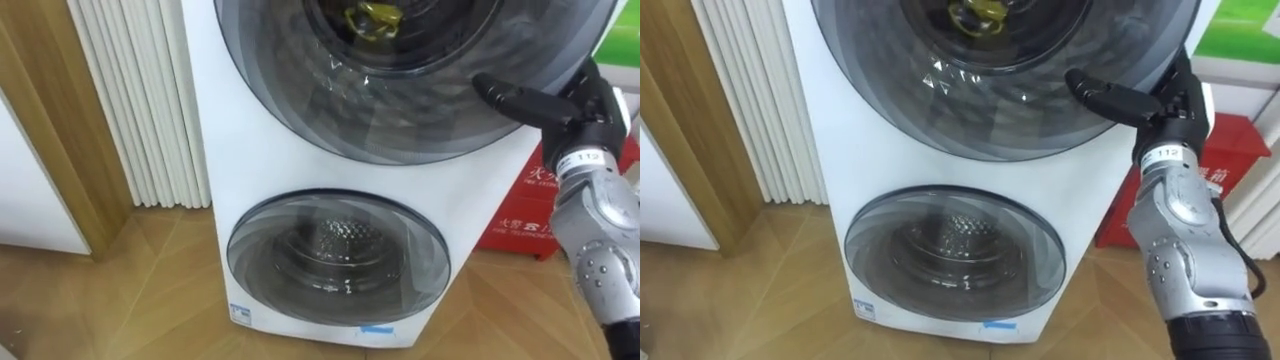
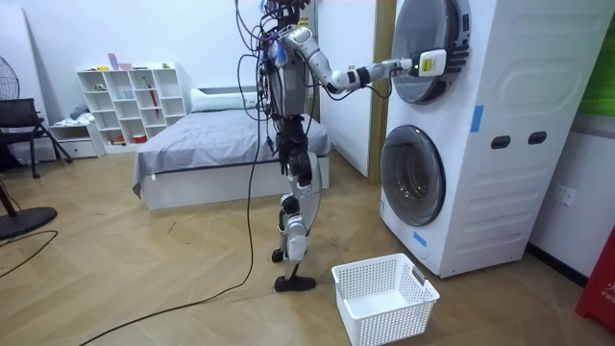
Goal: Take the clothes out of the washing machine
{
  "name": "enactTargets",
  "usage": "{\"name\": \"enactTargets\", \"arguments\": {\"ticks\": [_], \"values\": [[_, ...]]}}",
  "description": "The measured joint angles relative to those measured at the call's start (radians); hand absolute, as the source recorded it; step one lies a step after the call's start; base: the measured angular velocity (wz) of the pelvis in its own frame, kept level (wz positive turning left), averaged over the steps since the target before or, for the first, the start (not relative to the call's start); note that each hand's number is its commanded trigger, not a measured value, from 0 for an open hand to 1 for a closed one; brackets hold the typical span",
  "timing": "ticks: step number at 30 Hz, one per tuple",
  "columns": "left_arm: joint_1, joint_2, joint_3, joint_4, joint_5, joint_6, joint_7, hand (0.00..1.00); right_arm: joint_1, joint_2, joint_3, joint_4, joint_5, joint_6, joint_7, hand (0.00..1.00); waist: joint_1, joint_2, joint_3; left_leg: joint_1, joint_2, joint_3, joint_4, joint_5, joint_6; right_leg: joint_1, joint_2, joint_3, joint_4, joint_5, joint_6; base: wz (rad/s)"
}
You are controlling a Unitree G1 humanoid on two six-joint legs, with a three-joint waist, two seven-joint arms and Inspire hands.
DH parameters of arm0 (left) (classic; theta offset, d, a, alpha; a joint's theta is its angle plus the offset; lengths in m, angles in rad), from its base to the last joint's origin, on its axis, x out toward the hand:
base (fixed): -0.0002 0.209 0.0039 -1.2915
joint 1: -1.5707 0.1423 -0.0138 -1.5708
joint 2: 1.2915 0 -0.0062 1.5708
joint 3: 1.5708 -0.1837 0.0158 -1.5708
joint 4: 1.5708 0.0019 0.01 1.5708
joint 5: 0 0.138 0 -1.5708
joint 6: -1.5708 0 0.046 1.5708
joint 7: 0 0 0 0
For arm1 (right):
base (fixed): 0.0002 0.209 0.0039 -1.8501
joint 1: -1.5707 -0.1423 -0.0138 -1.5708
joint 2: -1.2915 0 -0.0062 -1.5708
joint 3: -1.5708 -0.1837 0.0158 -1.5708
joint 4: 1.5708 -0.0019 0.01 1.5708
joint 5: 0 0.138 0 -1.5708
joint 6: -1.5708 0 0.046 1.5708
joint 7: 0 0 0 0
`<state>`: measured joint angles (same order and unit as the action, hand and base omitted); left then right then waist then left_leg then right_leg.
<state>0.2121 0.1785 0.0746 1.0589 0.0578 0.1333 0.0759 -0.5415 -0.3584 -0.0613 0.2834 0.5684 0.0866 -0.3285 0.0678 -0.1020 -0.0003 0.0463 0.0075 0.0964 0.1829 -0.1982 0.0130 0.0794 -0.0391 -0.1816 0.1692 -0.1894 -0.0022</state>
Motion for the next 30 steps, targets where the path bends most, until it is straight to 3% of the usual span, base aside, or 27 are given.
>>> {"name": "enactTargets", "arguments": {"ticks": [5, 12, 15, 17, 19, 26, 30], "values": [[0.000, 0.001, -0.004, 0.000, -0.003, -0.002, 0.004, 0.00, 0.061, 0.000, 0.018, -0.126, -0.122, 0.006, 0.004, 0.00, -0.009, 0.004, 0.0006, -0.003, 0.002, 0.013, 0.000, 0.000, 0.000, -0.012, 0.001, 0.014, 0.001, 0.001, -0.002, -0.12], [-0.010, 0.004, -0.058, -0.002, -0.009, -0.028, 0.007, 0.00, 0.207, 0.000, 0.062, -0.333, -0.136, -0.009, 0.063, 0.00, -0.010, 0.025, 0.0004, 0.008, 0.009, 0.034, -0.001, 0.000, 0.000, -0.015, 0.003, 0.016, 0.000, 0.005, -0.007, -0.22], [-0.021, 0.013, -0.082, -0.011, -0.019, -0.040, 0.007, 0.00, 0.251, 0.002, 0.089, -0.361, -0.177, -0.044, 0.098, 0.00, -0.015, 0.034, 0.0019, 0.015, 0.015, 0.038, -0.006, 0.000, -0.001, -0.013, 0.008, 0.014, 0.000, 0.008, -0.012, -0.10], [-0.024, 0.013, -0.096, -0.008, -0.027, -0.055, 0.008, 0.00, 0.326, 0.008, 0.109, -0.377, -0.188, -0.079, 0.138, 0.00, -0.014, 0.038, 0.0000, 0.026, 0.018, 0.040, -0.018, 0.002, -0.004, -0.009, 0.011, 0.017, 0.001, 0.009, -0.013, -0.06], [-0.024, 0.013, -0.101, -0.006, -0.026, -0.057, 0.010, 0.00, 0.370, 0.013, 0.126, -0.377, -0.190, -0.080, 0.166, 0.00, -0.014, 0.040, -0.0001, 0.029, 0.018, 0.041, -0.019, 0.002, -0.004, -0.009, 0.013, 0.018, 0.001, 0.009, -0.014, -0.09], [-0.025, 0.011, -0.112, 0.003, -0.074, -0.079, 0.010, 0.00, 0.570, 0.072, 0.212, -0.386, -0.220, -0.071, 0.311, 0.00, -0.008, 0.049, 0.0023, 0.026, 0.017, 0.043, -0.025, 0.000, -0.007, -0.016, 0.013, 0.027, 0.001, 0.012, -0.011, -0.01], [-0.023, 0.010, -0.118, 0.002, -0.097, -0.091, 0.010, 0.00, 0.598, 0.107, 0.230, -0.387, -0.252, -0.069, 0.349, 0.00, -0.008, 0.059, -0.0005, 0.017, 0.017, 0.049, -0.030, 0.000, -0.007, -0.024, 0.014, 0.029, 0.002, 0.022, -0.010, -0.04]]}}
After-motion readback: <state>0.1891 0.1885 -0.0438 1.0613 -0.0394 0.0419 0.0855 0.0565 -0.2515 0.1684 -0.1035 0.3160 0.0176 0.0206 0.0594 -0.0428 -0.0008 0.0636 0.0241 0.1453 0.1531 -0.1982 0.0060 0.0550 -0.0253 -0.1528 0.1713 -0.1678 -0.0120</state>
